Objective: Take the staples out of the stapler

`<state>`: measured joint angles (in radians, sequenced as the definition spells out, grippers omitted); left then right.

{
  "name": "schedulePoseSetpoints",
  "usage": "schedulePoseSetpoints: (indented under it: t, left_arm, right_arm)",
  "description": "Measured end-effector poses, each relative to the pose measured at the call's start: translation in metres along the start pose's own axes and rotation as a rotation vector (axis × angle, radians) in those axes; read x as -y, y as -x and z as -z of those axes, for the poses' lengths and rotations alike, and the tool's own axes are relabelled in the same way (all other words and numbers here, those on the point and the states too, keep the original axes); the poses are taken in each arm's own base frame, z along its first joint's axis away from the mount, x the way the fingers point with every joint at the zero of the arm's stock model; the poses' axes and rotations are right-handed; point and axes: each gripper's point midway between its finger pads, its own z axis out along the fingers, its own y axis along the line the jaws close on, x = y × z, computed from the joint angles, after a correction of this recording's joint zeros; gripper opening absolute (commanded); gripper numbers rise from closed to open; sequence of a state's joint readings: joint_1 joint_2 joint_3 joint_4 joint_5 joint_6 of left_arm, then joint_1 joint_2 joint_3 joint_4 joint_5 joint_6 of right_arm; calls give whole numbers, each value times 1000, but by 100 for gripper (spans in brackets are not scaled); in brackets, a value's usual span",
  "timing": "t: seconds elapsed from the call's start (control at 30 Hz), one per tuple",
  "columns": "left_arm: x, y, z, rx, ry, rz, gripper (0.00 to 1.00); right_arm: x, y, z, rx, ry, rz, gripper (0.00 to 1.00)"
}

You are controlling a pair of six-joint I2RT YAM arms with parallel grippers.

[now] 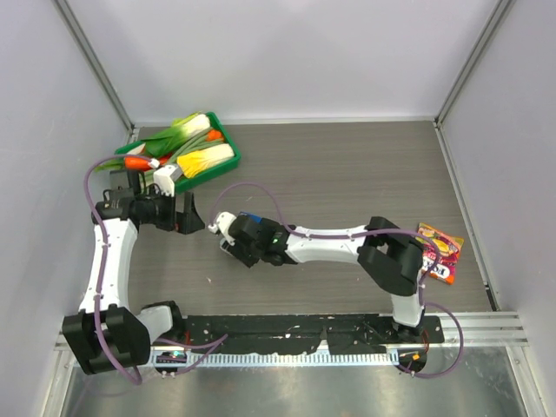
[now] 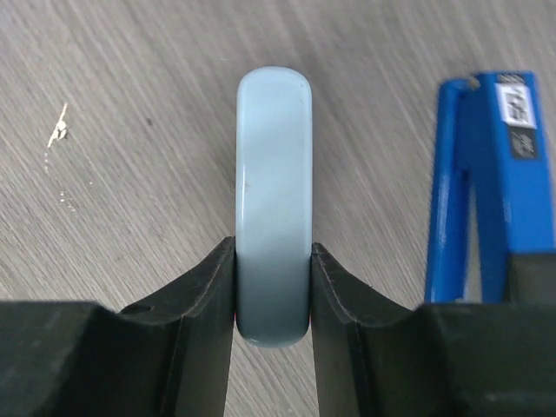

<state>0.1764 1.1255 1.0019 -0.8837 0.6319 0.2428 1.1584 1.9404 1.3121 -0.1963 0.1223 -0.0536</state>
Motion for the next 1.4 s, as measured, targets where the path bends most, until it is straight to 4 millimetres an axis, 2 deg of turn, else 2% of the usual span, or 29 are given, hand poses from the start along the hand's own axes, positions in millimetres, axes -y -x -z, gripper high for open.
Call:
schedulePoseSetpoints:
  t: [0.13, 0.27, 0.37, 0.53, 0.8, 1.0, 1.17, 1.27, 1.37, 1.4]
  left_arm:
    - [8, -4, 1, -9, -44, -18, 100]
    - [19, -6, 0, -10, -98, -59, 100]
    - [32, -12, -4, -28, -146, -100, 100]
    - [48, -21, -16, -67, -196, -189, 92]
    - [43, -41, -32, -116, -188, -268, 88]
    - [39, -39, -38, -93, -184, -322, 88]
    - [46, -41, -44, -92, -218, -389, 85]
    - [52, -46, -49, -109, -246, -421, 78]
    - [54, -49, -53, -122, -263, -444, 61]
    - [54, -50, -53, -125, -264, -447, 47]
  right_arm:
    - [17, 7, 20, 99, -40, -148, 1]
    - [31, 31, 52, 292, -67, -344, 1]
    - [30, 52, 69, 418, -39, -463, 1]
    - [26, 72, 77, 514, 4, -581, 1]
    - [25, 67, 81, 528, 19, -654, 1]
    - [20, 70, 91, 546, 62, -697, 1]
    - [14, 71, 98, 556, 107, -727, 1]
    - [12, 72, 100, 555, 124, -734, 1]
    - [9, 72, 100, 552, 138, -737, 1]
    - [9, 72, 100, 551, 140, -738, 1]
